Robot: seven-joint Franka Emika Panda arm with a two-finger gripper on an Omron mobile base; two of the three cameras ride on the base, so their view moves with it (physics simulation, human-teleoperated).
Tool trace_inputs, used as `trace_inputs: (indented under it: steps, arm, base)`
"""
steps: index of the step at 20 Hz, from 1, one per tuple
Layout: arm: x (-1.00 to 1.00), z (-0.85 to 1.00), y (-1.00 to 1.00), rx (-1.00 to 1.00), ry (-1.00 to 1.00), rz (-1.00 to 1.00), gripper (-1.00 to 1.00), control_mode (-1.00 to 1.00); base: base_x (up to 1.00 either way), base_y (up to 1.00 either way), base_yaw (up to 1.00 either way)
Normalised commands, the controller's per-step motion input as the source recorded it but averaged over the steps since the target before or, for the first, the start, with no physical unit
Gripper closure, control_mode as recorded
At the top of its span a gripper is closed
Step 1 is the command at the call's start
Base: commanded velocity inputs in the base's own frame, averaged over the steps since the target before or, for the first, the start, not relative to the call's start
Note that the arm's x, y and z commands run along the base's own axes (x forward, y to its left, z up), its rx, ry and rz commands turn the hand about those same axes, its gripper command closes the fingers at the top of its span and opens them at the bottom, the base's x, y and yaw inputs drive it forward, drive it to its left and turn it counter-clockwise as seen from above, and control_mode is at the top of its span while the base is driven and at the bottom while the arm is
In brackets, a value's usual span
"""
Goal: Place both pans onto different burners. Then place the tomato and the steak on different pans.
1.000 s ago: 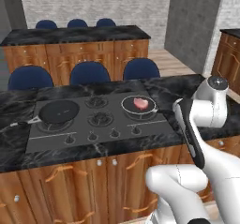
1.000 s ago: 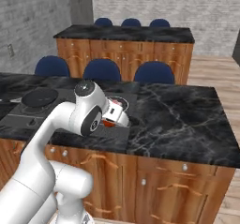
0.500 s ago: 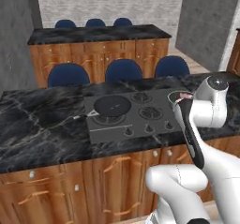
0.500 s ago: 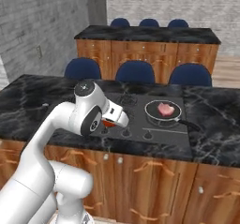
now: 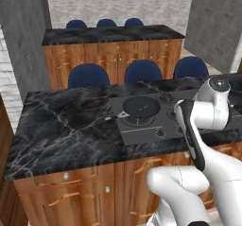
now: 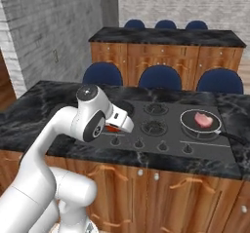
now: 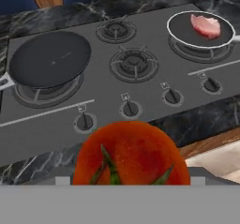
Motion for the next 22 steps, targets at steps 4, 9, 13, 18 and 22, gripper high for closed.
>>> trace_inputs:
  steps: [4,9,13,18,22]
  arm:
    - [0.00,0.00,0.00,0.00,0.00,0.00,1.00,1.00]
    - [0.00,0.00,0.00,0.00,0.00,0.00,1.00,1.00]
    - [0.00,0.00,0.00,0.00,0.00,0.00,1.00,1.00]
    - [0.00,0.00,0.00,0.00,0.00,0.00,1.00,1.00]
    - [0.00,0.00,0.00,0.00,0.00,0.00,1.00,1.00]
  base:
    - [0.59,0.34,0.00]
    - [0.49,0.35,0.00]
    - [0.34,0.13,0.00]
    - [0.25,0.00,0.00]
    - [0.31,0.00,0.00]
